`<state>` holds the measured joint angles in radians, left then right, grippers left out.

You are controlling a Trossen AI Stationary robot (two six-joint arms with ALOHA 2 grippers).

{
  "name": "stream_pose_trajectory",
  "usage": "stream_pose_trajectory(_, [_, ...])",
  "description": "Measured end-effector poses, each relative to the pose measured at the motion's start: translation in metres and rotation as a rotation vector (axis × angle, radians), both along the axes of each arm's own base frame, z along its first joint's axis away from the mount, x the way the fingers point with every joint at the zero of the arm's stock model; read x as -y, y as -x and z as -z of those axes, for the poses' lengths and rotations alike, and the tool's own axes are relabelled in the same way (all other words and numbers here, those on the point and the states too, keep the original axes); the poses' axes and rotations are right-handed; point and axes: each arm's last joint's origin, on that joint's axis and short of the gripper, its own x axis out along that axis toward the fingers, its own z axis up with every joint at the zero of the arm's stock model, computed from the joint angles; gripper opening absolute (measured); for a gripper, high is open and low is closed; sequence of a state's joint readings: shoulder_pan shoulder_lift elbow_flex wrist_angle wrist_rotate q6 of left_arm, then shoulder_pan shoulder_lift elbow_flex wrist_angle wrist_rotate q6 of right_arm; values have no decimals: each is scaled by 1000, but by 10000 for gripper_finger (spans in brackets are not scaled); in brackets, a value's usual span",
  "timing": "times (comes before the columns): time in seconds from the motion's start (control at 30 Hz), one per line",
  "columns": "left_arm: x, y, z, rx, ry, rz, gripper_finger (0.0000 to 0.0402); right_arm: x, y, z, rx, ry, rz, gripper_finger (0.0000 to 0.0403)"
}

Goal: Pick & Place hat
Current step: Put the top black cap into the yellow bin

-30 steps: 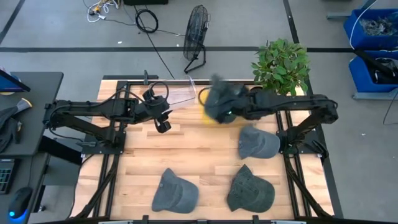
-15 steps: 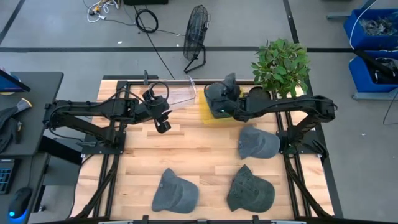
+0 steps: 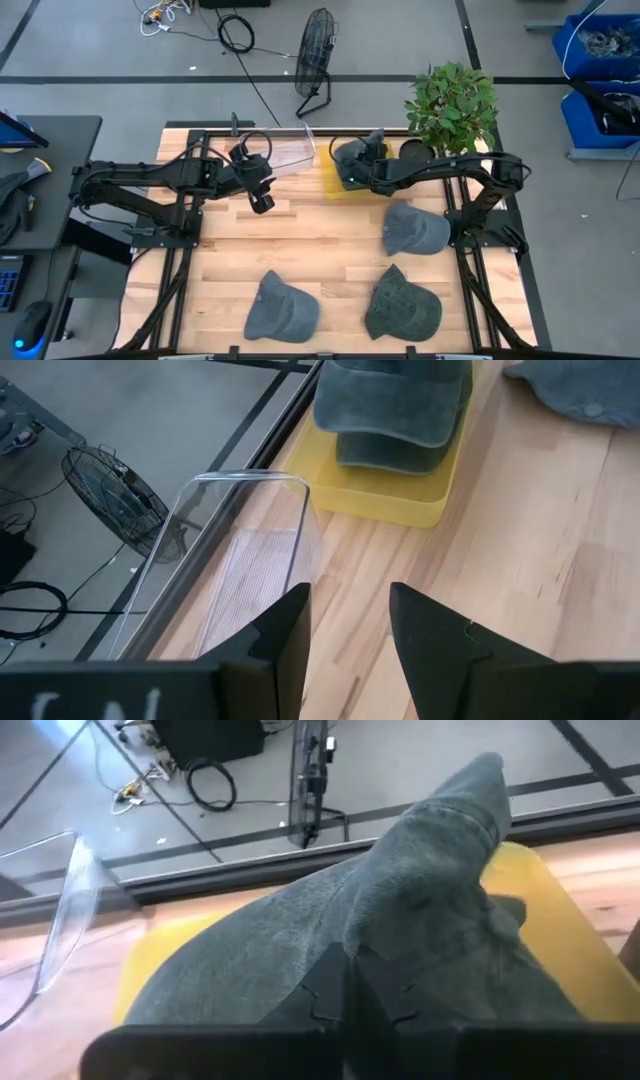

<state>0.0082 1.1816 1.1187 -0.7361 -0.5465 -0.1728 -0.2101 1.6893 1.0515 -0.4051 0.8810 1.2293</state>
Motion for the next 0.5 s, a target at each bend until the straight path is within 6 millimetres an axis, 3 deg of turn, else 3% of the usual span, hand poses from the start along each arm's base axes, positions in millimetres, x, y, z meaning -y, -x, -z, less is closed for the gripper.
stream_pose_trajectory(0.23, [0, 0, 0, 0, 0, 0, 142, 4, -3, 6, -23, -7, -19, 22])
stream_pose_trajectory(0.5, [0, 0, 0, -2, 0, 0, 142, 3, -6, 4, -66, 3, -87, 74])
